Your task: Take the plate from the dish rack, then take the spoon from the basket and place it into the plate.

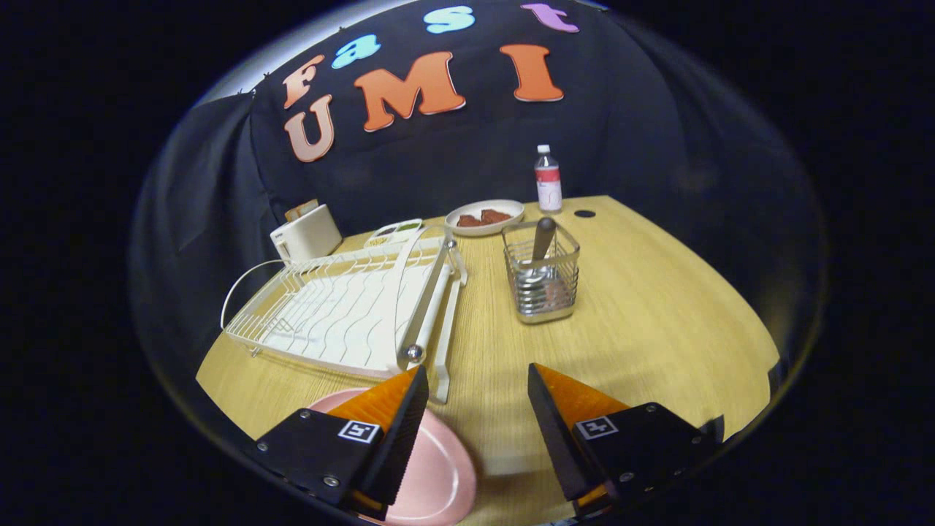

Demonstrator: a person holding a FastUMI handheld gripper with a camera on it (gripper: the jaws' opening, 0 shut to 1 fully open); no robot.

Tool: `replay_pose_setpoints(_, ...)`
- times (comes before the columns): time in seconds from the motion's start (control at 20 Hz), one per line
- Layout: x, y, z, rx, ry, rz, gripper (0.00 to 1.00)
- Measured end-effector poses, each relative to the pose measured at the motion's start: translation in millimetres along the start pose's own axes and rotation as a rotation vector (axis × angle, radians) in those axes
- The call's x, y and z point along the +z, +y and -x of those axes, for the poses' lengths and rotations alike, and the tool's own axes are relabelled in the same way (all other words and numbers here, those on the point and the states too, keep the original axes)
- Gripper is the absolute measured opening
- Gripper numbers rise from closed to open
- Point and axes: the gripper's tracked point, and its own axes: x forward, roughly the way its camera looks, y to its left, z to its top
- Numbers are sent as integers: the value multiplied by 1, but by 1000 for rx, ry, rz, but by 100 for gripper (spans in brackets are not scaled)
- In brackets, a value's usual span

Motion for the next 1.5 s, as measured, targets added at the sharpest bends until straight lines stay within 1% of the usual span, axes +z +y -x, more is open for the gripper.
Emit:
replay_pose_setpoints(0.15,27,-12,-4,-36,-104,25,86)
replay_pose_setpoints(0.25,38,-14,-13,-37,-139,13,89)
replay_pose_setpoints(0.45,55,-29,-32,-78,-193,1,89)
replay_pose_setpoints(0.55,64,-35,-41,-94,-222,-13,88)
replay_pose_setpoints(0.65,72,-43,-49,-115,-243,-25,79)
replay_pose_setpoints(0.7,74,-44,-52,-119,-250,-32,71)
replay_pose_setpoints(0.75,75,-45,-54,-122,-254,-37,67)
replay_pose_setpoints(0.8,76,-47,-58,-128,-254,-38,58)
replay_pose_setpoints(0.85,77,-47,-61,-127,-255,-36,55)
replay_pose_setpoints(0.9,76,-47,-65,-128,-253,-33,48)
replay_pose_setpoints(1.05,78,-46,-70,-131,-256,-25,35)
replay_pose_setpoints(1.1,80,-45,-71,-128,-264,-26,29)
replay_pose_setpoints(1.15,83,-44,-71,-125,-274,-28,26)
replay_pose_setpoints(1.2,86,-43,-71,-122,-283,-33,20)
replay_pose_setpoints(1.3,86,-42,-71,-126,-284,-37,14)
replay_pose_setpoints(1.5,92,-38,-72,-124,-272,-24,10)
